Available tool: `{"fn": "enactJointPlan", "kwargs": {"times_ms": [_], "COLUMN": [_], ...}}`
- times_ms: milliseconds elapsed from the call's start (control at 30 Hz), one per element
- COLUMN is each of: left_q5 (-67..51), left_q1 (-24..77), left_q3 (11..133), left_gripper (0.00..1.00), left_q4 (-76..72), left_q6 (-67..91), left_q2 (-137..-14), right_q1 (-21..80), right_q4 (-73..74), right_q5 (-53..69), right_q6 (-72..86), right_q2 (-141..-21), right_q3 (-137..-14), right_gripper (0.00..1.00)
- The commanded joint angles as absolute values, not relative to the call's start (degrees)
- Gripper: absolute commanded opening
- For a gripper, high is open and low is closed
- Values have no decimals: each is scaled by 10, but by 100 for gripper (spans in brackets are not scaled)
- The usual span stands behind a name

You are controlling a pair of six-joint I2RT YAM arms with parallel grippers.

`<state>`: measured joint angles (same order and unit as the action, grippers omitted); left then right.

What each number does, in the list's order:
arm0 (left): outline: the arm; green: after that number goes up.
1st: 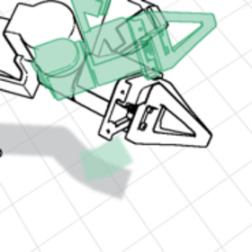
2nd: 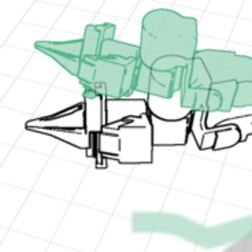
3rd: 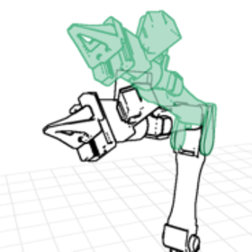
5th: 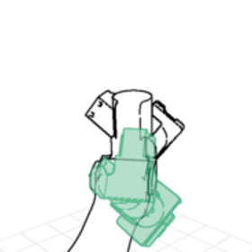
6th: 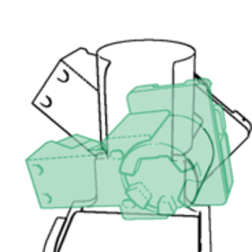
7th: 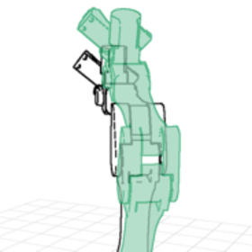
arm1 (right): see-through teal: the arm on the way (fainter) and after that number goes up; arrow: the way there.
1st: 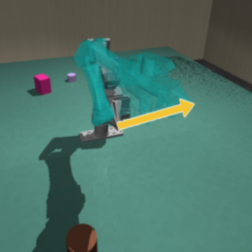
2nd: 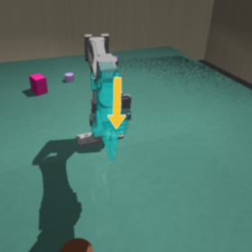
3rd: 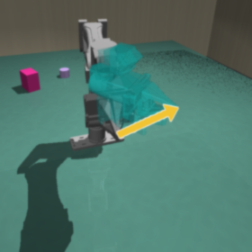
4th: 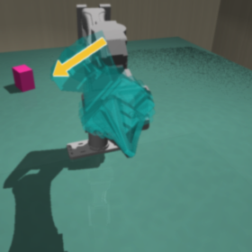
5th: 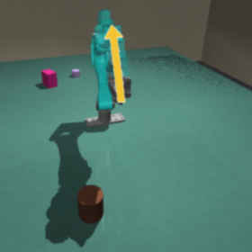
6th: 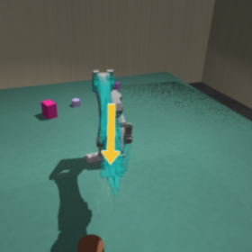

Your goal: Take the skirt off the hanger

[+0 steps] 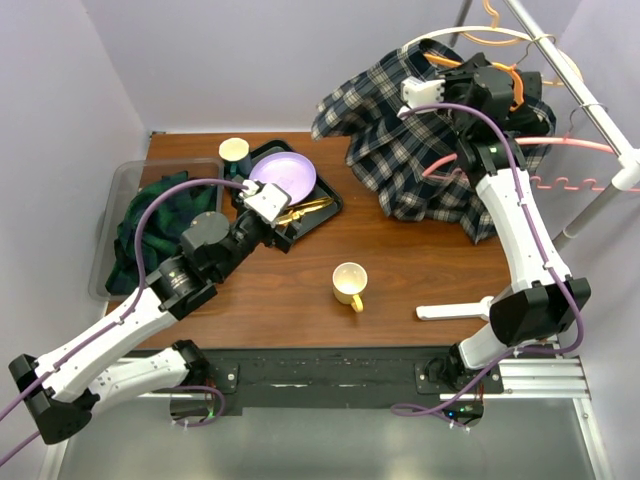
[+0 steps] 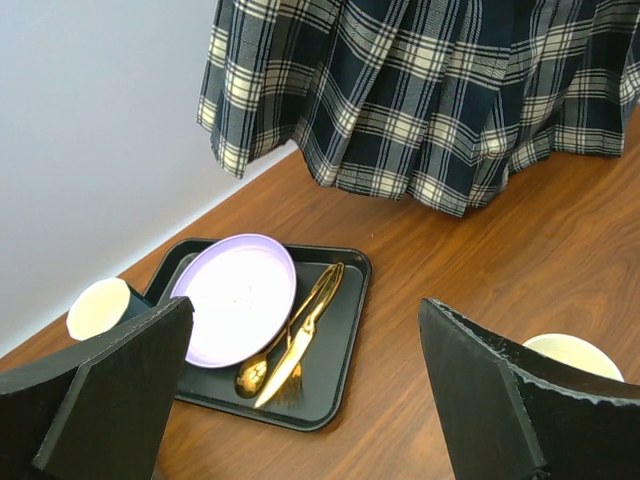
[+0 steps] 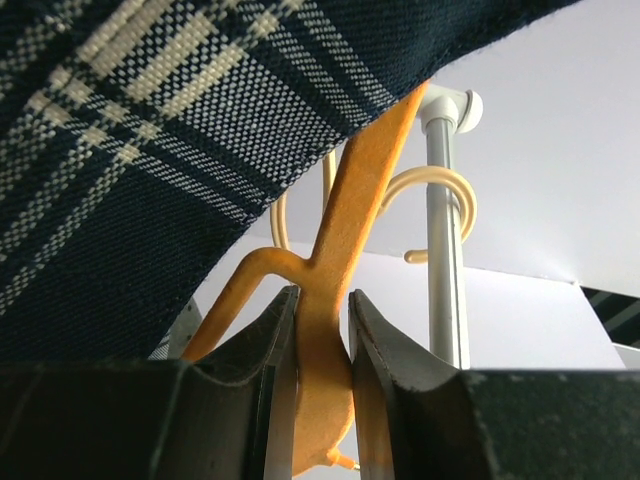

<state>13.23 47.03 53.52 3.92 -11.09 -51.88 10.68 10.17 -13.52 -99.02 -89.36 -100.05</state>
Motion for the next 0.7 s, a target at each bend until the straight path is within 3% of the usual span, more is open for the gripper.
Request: {"fn": "enactJointPlan", "kwargs": {"times_ms": [0,667], "left_q5": [127,129], "left_q1": [473,474], "left_q3": [530,529], "left_gripper": [100,100], "left_q4": [9,8], "left_q6": [-101,-97], "left_q2": [-508,-505], "right_q1": [95,92], "right_q4": [33,51], "right_q5": [-101,-48], "right_q6": [-1002,-1025], "right_q2": [-872,-857], "right_q3": [-1035,-1081], "right_gripper": [0,0]}}
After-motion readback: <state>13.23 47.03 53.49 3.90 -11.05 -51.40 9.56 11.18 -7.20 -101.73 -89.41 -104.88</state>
